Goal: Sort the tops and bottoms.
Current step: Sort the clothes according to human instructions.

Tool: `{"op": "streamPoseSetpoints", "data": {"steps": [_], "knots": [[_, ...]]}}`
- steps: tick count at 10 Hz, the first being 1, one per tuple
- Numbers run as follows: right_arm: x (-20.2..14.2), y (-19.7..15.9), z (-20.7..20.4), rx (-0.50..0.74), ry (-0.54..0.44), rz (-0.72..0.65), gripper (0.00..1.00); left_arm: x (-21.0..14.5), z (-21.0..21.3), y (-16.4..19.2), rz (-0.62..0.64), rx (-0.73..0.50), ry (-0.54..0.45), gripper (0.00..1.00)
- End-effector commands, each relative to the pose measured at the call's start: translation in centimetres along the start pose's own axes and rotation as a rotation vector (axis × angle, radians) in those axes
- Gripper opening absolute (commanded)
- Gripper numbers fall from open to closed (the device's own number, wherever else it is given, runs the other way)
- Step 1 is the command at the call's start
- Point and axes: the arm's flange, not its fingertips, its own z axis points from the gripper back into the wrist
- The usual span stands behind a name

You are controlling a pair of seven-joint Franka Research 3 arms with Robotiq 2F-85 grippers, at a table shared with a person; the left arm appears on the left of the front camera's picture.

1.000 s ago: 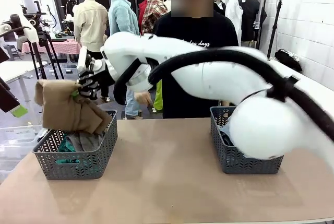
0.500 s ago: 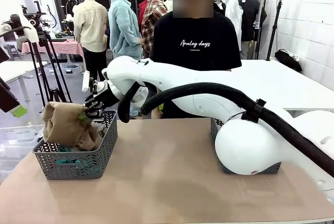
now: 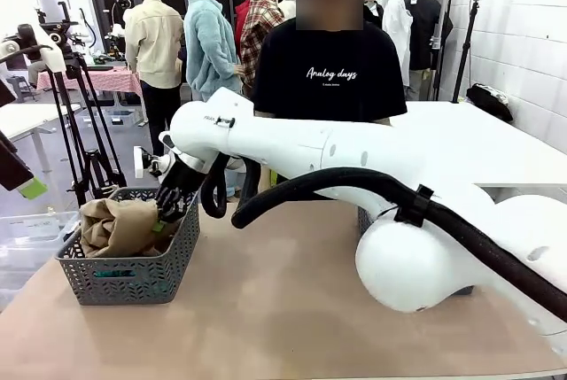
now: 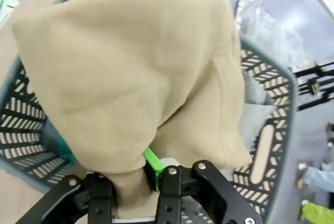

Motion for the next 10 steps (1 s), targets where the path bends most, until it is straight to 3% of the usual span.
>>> {"op": "streamPoseSetpoints", "data": {"steps": [1, 3, 8, 10], "knots": [[1.9, -6.2, -0.9, 0.027, 0.007, -0.027, 0.0, -0.2, 0.1, 0.1, 0.005, 0.005, 0.012, 1.0], [2.1, -6.1, -0.7, 0.014, -0.003, -0.031, 0.0, -0.2, 0.1, 0.1, 0.005, 0.005, 0.012, 1.0], [3.5, -4.6, 2.9, -0.07, -0.009, -0.033, 0.96, -0.2, 0.1, 0.1, 0.005, 0.005, 0.012, 1.0], [4.2, -3.9, 4.6, -0.092, -0.014, -0.019, 1.0, -0.2, 0.1, 0.1, 0.005, 0.005, 0.012, 1.0]]}}
